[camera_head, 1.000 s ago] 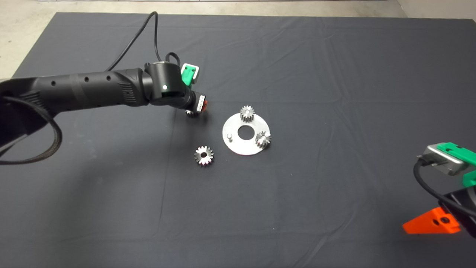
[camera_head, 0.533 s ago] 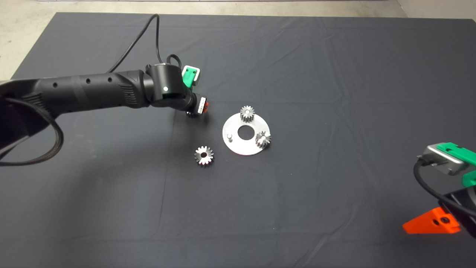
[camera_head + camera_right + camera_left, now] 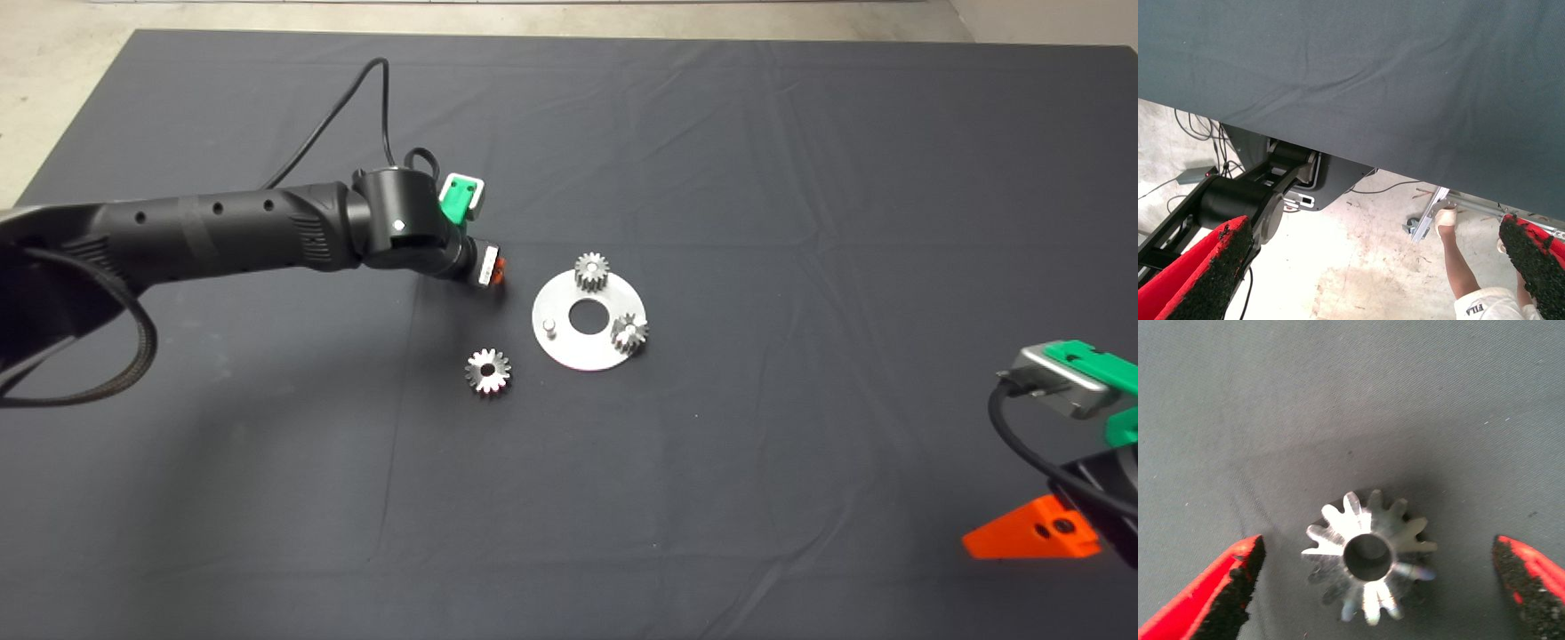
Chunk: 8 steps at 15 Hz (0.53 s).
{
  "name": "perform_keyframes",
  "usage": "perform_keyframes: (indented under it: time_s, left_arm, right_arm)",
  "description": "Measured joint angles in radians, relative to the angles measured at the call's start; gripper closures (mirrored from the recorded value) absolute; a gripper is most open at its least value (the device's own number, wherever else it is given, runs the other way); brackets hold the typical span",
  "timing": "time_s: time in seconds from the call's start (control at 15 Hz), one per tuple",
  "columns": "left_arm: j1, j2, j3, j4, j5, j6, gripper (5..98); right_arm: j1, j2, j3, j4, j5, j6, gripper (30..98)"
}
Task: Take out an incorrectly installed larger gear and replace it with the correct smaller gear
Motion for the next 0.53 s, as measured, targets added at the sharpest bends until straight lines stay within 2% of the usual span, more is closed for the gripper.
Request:
perform_keyframes:
  time_s: [0.2, 0.27, 0.53]
  left_arm:
    - [0.000, 0.000, 0.000, 0.000, -0.004, 0.000, 19.1]
    - [0.000, 0.000, 0.000, -0.001, -0.004, 0.000, 23.0]
    - [0.000, 0.000, 0.000, -0.003, -0.005, 0.000, 29.0]
  right_arm:
    - [0.000, 0.000, 0.000, 0.000, 0.000, 0.000, 30.8]
    - [0.000, 0.000, 0.000, 0.000, 0.000, 0.000, 30.8]
    - [0.000, 0.000, 0.000, 0.000, 0.000, 0.000, 30.8]
